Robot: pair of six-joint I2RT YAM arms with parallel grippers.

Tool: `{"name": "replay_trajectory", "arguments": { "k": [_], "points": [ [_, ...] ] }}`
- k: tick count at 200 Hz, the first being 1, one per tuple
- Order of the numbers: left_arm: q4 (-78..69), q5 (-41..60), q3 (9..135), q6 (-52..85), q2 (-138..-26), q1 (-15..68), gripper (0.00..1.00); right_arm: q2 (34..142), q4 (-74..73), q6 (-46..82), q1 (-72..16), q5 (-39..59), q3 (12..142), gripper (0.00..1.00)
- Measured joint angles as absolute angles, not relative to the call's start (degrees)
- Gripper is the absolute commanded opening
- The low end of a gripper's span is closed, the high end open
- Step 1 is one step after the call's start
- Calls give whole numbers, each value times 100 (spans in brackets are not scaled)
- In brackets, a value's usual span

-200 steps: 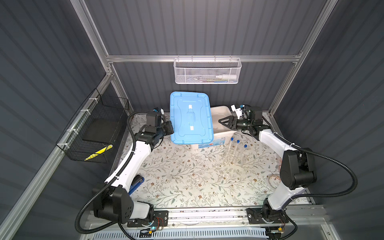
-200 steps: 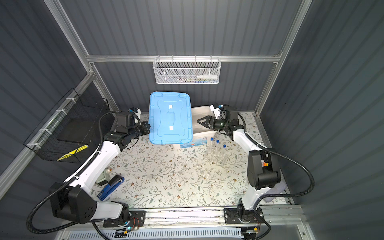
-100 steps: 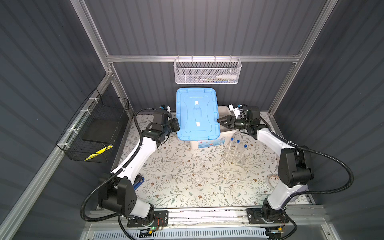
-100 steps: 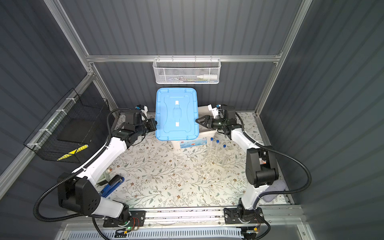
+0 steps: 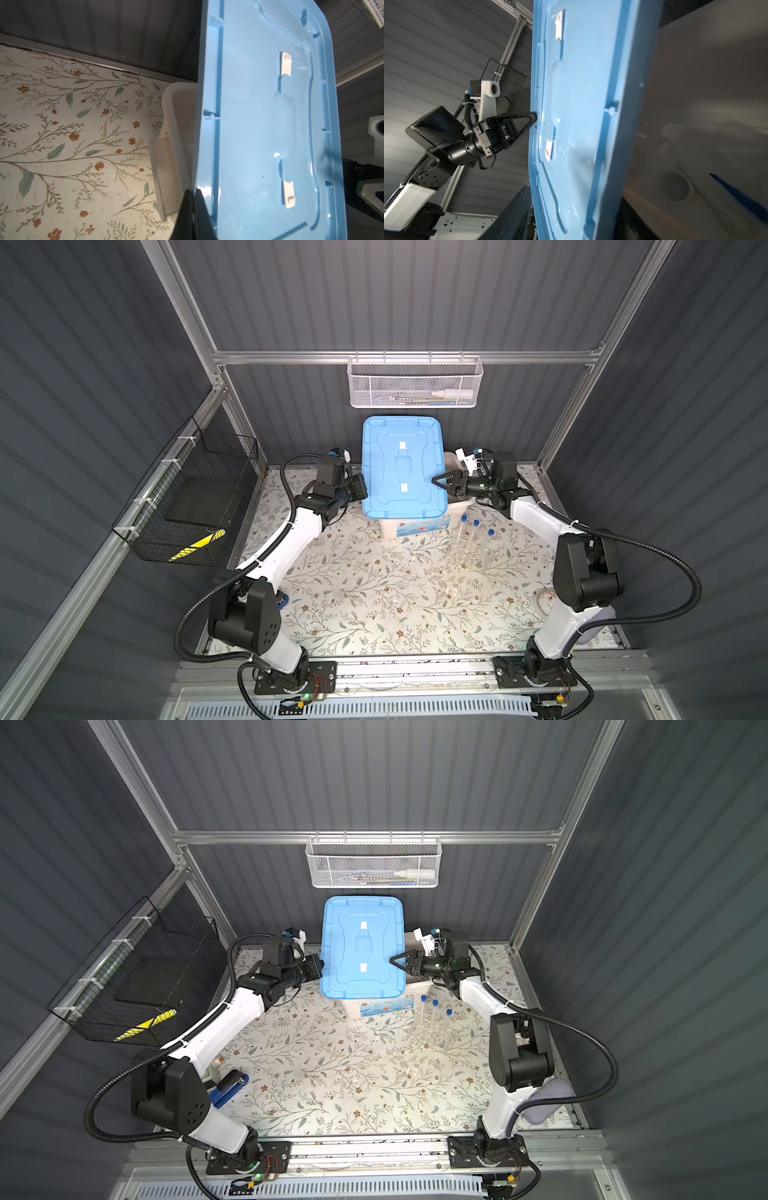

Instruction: Organize the chemistry lab equipment

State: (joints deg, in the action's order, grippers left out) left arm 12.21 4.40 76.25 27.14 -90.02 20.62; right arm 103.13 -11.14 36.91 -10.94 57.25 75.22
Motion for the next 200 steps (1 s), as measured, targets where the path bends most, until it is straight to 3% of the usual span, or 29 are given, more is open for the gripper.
{"name": "replay_trajectory", "arguments": {
  "k": [94,159,200],
  "points": [
    [1037,628,7830,2773,-9317,2097,2,10313,-1179,3798,-1092,5734,7522,26],
    [1061,714,8053,2773,-9566,2097,20,10287,-895,3787,-1066,5627,7522,18],
    [998,757,8169,2764,-9581,2097,45,10071,-808,3800,-1002,5555,7500,13]
  ]
}}
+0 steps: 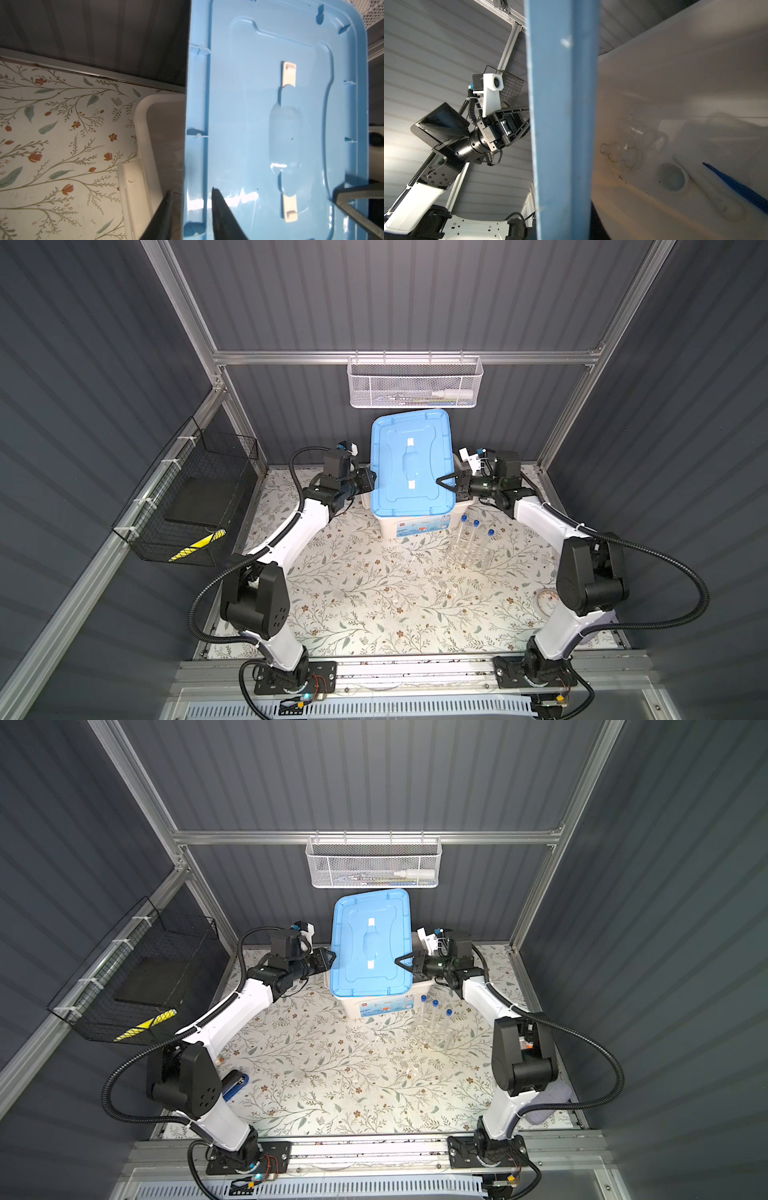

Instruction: Organize the chemistry lab equipment

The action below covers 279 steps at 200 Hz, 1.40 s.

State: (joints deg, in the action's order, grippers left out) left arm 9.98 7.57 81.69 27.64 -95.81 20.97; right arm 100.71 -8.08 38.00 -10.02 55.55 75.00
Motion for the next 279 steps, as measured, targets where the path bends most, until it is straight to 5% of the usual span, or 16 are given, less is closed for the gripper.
{"name": "replay_trajectory", "arguments": {
  "k": [52,127,279],
  "points": [
    [1000,458,8051,2598,-9430,2097,99,9644,-709,3789,-858,5415,7336,12],
    [1070,91,7856,2248,-9000,2097,100,8895,207,2980,-722,4748,7253,12],
    [897,36,7483,2163,-8680,2097,100,7644,1400,62,-1850,1188,7695,13]
  ]
}}
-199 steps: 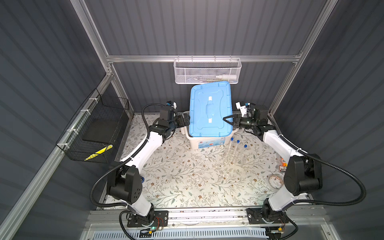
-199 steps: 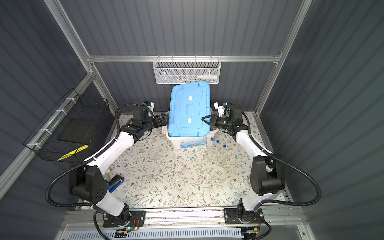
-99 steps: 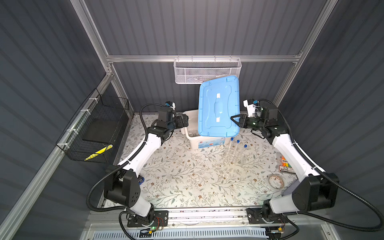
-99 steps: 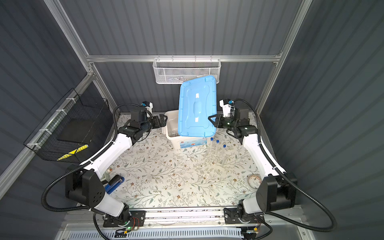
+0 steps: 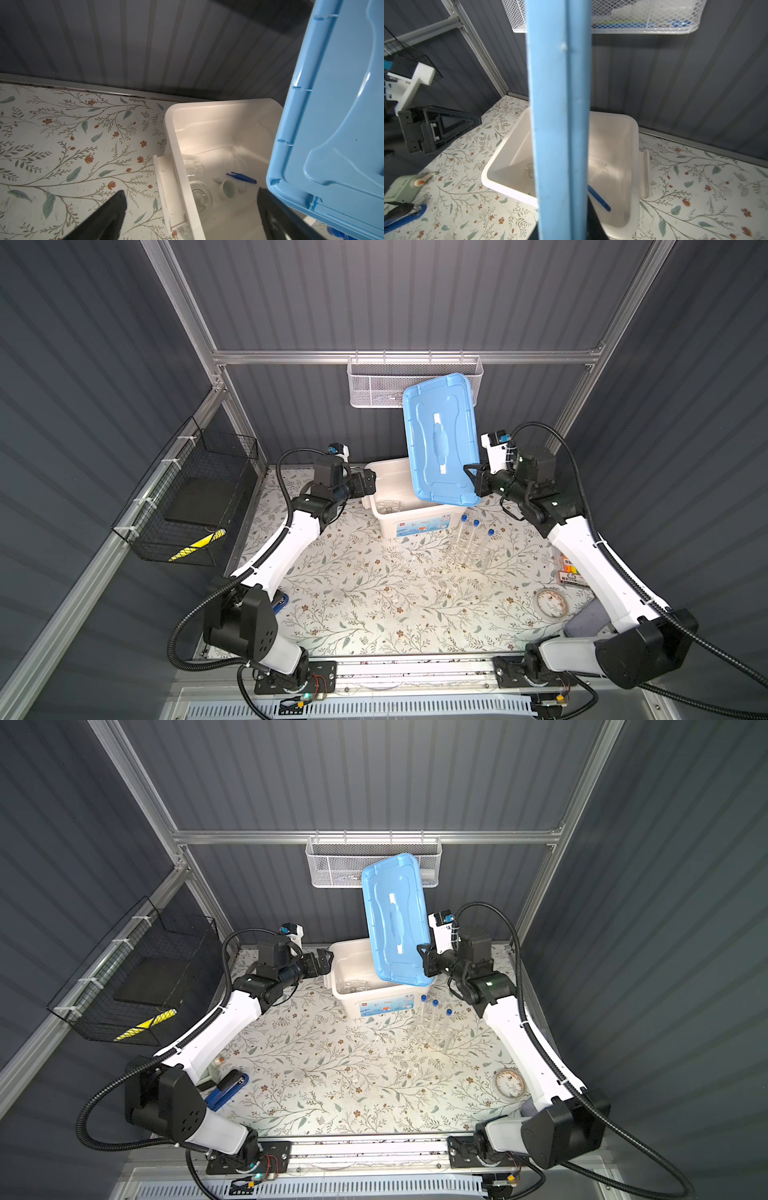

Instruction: Organize the chemistry lab equipment

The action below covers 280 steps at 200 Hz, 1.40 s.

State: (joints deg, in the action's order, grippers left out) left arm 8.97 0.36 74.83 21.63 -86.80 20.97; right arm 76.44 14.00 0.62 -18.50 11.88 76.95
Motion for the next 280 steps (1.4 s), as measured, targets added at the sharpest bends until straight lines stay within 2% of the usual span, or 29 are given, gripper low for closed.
{"name": "replay_trajectory", "arguments": {
  "k": [61,145,206,280],
  "points": [
    [799,82,7336,2471,-8444,2005,100,7273,869,-1566,-2698,-158,7345,13],
    [311,1321,7030,3485,-8221,1175,100,7397,-939,-4174,-3581,-1671,6226,13],
    [-200,2093,6893,4053,-8097,1048,100,7673,-2095,-5699,-3754,-2222,5776,14],
    [-740,2449,6751,4687,-7950,963,100,7913,-2655,-6735,-3804,-2429,5387,15]
  ]
}}
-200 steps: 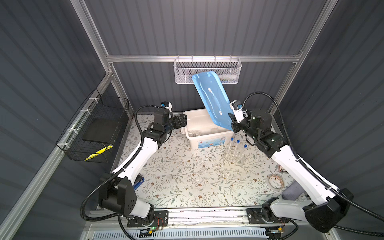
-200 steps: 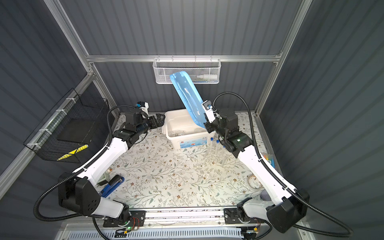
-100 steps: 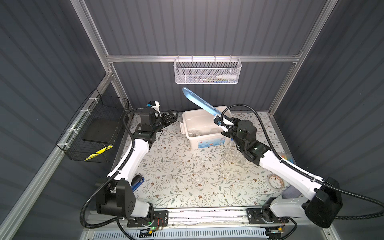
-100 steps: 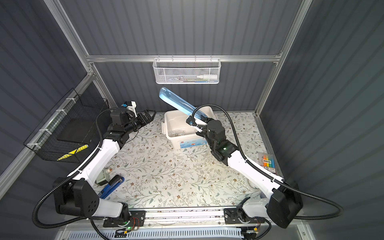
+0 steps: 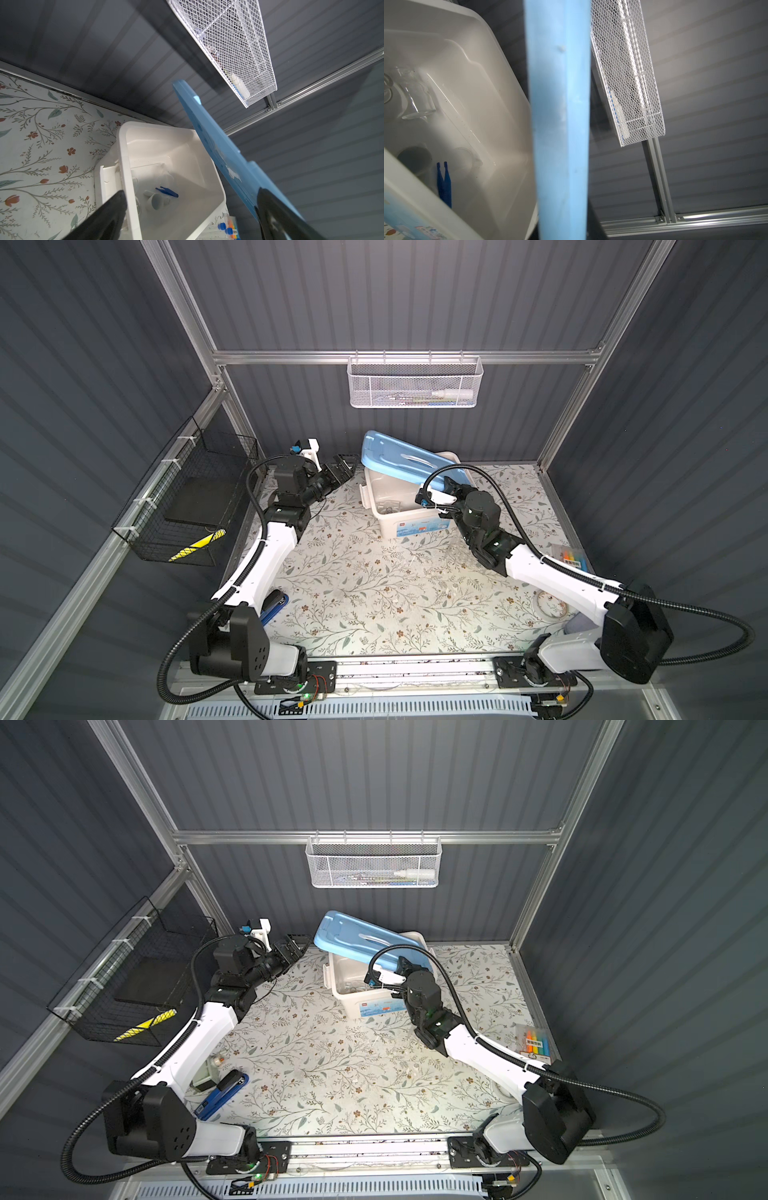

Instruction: Organize the chemistry lab equipment

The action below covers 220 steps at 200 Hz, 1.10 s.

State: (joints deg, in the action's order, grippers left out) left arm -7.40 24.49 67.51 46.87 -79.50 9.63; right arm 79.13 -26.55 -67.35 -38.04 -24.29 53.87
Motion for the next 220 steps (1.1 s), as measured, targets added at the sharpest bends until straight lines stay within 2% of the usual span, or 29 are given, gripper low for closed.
{"name": "replay_trajectory", "arguments": {
  "k": [49,142,199,220],
  "points": [
    [-985,2493,6711,4925,-7747,928,100,7915,-2832,-7039,-3861,-2425,5280,16],
    [-1446,3190,6700,5481,-8256,928,99,8208,-2958,-7299,-3959,-2427,5260,18],
    [-1590,3529,6744,5649,-8779,1133,90,8364,-3190,-7467,-4058,-2464,5256,20],
    [-1592,3588,6744,5704,-8862,1188,81,8379,-3221,-7513,-4069,-2473,5253,23]
  ]
}}
